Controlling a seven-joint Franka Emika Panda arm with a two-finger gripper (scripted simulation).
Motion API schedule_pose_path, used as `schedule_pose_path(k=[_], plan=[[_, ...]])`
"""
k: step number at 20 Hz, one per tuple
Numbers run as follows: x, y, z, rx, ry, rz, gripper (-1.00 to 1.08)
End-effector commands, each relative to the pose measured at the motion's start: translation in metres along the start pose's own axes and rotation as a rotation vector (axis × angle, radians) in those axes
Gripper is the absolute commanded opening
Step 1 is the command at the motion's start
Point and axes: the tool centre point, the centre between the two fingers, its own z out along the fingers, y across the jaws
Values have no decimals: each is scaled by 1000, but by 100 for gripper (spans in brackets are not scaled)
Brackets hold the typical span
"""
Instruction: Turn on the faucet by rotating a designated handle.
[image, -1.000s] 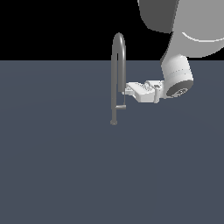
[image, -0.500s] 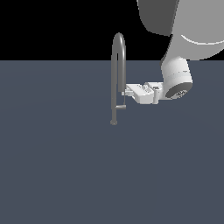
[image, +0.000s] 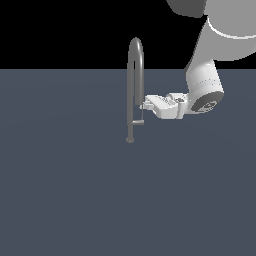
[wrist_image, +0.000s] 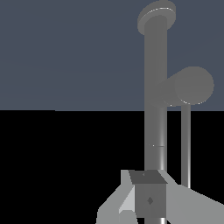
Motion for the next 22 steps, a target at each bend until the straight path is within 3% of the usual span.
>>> schedule_pose_path(k=[1, 22], plan=[[-2, 5, 0, 0, 0, 0, -100], [-2, 45, 0, 1, 0, 0, -100]])
